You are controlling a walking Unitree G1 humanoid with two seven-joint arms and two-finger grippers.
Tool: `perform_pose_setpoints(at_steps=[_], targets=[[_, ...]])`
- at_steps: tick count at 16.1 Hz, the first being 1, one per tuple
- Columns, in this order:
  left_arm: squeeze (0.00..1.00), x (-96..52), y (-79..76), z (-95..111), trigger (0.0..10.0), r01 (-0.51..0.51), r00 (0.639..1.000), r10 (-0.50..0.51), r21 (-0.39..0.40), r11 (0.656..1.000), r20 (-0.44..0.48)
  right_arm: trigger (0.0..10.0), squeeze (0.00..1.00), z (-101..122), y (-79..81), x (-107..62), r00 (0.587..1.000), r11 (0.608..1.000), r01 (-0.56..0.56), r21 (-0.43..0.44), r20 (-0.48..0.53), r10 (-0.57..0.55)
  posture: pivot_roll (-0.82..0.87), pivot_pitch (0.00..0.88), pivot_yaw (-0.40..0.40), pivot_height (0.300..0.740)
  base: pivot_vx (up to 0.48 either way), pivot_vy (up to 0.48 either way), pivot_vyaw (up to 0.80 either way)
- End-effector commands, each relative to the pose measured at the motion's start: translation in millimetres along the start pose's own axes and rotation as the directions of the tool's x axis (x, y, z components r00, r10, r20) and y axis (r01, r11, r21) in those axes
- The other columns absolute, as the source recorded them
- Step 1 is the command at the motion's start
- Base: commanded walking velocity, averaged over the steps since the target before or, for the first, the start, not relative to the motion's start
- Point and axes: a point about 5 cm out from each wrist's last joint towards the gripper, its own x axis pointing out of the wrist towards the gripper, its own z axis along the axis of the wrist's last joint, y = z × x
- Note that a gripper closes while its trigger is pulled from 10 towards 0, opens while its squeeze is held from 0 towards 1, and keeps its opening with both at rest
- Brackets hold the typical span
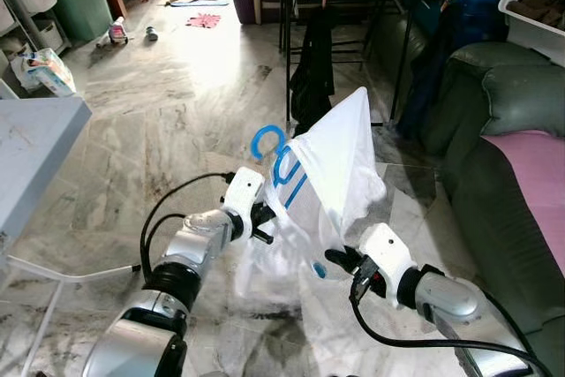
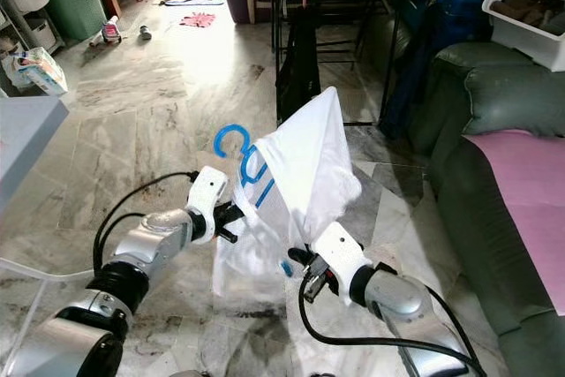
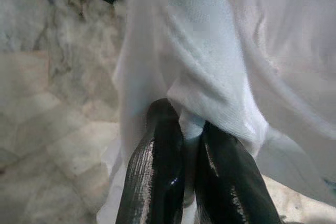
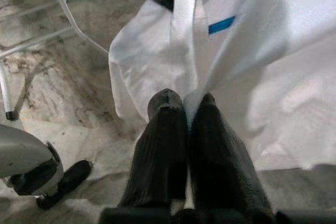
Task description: Hang hanger
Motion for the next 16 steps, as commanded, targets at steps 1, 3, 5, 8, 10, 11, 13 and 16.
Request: perform_pose_setpoints(at_steps=[1,3,5,8,10,11,13,16], targets=[[0.00,-2.2,5.5,23,0.0,-0.001,0.998,-0.004,0.073,0.997,0.067,10.0,1.00,-4,10.4,0.6,0.997,0.997,-0.074,-0.010,-0.012,0.074,-0.04,0.042,0.006,0.740,0.000,0.000,0.00],[0.00,-5.9,13.2,25,0.0,-0.020,0.998,0.013,0.117,0.993,0.066,10.0,1.00,-2,16.4,0.7,0.993,0.992,-0.115,-0.049,-0.021,0.114,-0.04,0.041,0.006,0.740,0.000,0.000,0.00],[0.00,-8.2,17.7,27,0.0,-0.040,0.997,0.024,0.223,0.974,0.075,10.0,1.00,-5,13.7,-1.3,0.991,0.988,-0.126,-0.094,-0.066,0.120,-0.04,0.042,0.005,0.740,0.000,0.000,0.00],[0.00,-12.3,18.4,28,0.0,0.021,0.998,-0.046,0.402,0.915,0.052,10.0,1.00,-1,-2.4,-11.8,0.985,0.966,-0.160,-0.205,-0.097,0.143,-0.04,0.037,0.007,0.740,0.000,0.000,0.00],[0.00,-16.4,19.0,27,0.0,0.082,0.994,-0.107,0.478,0.874,0.025,10.0,1.00,8,-16.2,-17.4,0.988,0.952,-0.149,-0.268,-0.082,0.131,-0.04,0.036,0.010,0.740,0.000,0.000,0.00],[0.00,-20.7,23.8,26,0.0,0.096,0.994,-0.111,0.591,0.801,-0.012,10.0,1.00,24,-25.9,-19.5,0.995,0.952,-0.102,-0.288,-0.010,0.103,-0.04,0.039,0.013,0.740,0.000,0.000,0.00],[0.00,-26.7,31.1,26,0.0,0.136,0.990,-0.124,0.656,0.742,-0.065,10.0,1.00,40,-32.6,-23.8,0.993,0.939,-0.086,-0.334,0.049,0.108,-0.04,0.039,0.015,0.740,0.000,0.000,0.00],[0.00,-33.5,36.2,28,0.0,0.189,0.981,-0.152,0.744,0.641,-0.118,10.0,1.00,57,-46.6,-30.4,0.987,0.936,-0.036,-0.350,0.135,0.088,-0.03,0.033,0.022,0.740,0.000,0.000,0.00]])
